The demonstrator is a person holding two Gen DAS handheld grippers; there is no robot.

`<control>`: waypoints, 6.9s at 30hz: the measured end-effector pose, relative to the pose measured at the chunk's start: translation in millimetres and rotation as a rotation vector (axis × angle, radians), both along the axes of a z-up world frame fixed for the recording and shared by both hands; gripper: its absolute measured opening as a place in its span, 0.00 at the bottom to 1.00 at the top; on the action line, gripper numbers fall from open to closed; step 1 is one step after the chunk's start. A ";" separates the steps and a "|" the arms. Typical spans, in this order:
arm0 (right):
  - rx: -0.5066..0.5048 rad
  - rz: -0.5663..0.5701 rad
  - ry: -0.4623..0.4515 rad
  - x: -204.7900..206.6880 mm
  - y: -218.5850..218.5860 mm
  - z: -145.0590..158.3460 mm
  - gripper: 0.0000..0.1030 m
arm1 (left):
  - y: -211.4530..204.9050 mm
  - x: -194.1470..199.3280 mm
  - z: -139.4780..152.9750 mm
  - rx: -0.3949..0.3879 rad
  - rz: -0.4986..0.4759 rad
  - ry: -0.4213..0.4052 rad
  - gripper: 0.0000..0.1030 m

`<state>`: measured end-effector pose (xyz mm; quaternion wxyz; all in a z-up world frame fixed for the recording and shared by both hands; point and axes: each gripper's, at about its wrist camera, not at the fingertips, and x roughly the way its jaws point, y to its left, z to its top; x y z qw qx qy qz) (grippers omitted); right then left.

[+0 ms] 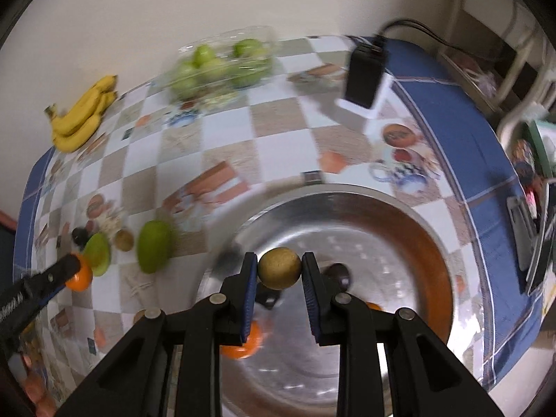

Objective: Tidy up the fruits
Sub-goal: 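Carry both fruits over the steel bowl and open both tools to drop them, then lift both tools out of the bowl back toward the remaining fruits, then grasp a dark plum with the left tool while the right tool grasps a green apple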

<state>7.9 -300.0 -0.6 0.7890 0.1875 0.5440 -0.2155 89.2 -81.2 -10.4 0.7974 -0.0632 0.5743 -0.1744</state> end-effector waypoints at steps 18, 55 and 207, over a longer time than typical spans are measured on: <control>-0.023 -0.118 0.004 -35.5 -57.2 5.8 0.26 | -107.9 -77.7 -9.6 0.044 -0.321 0.016 0.37; 0.029 -0.125 0.127 -35.3 -62.5 -36.4 0.26 | -146.3 -105.6 -40.0 0.131 -0.431 0.059 0.37; 0.172 0.258 -0.063 94.4 90.2 -63.1 0.39 | 80.5 96.8 -59.9 0.119 0.220 -0.040 0.61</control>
